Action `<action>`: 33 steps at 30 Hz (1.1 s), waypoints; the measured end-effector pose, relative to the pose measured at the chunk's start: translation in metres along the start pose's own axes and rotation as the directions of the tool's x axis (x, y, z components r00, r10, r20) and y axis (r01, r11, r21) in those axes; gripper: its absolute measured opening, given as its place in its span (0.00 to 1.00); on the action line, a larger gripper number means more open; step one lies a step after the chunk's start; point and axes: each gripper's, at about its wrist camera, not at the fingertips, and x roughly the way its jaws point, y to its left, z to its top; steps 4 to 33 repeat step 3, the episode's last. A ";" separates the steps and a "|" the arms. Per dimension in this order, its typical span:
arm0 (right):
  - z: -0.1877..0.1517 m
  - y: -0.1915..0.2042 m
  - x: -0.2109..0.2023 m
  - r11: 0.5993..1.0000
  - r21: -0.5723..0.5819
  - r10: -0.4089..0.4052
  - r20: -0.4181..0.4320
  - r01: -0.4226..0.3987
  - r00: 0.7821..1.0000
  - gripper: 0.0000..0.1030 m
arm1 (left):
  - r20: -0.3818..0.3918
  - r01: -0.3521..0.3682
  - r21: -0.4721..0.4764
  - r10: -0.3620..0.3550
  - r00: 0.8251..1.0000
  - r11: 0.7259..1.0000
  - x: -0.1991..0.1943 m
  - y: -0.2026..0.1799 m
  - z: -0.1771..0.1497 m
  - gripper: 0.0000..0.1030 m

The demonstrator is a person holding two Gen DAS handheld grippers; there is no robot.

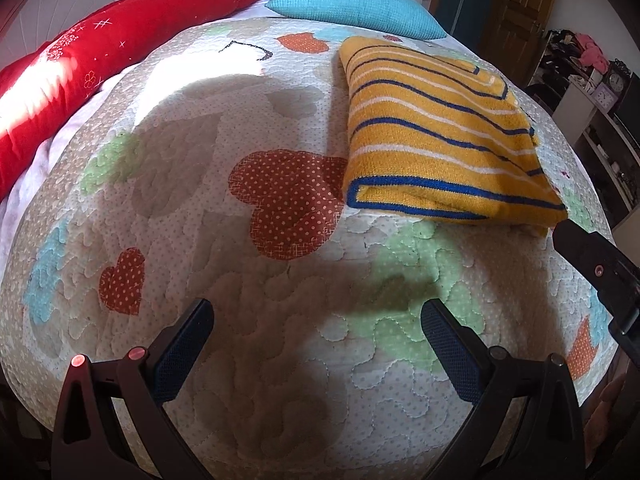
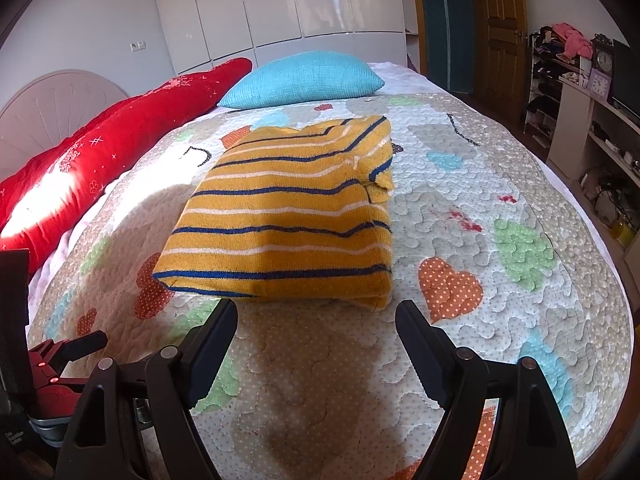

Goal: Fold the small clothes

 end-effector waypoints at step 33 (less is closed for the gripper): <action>0.003 -0.005 0.002 1.000 0.006 -0.007 0.001 0.007 1.000 0.83 | 0.002 0.001 -0.013 -0.001 1.000 1.000 0.000 0.006 0.005 1.00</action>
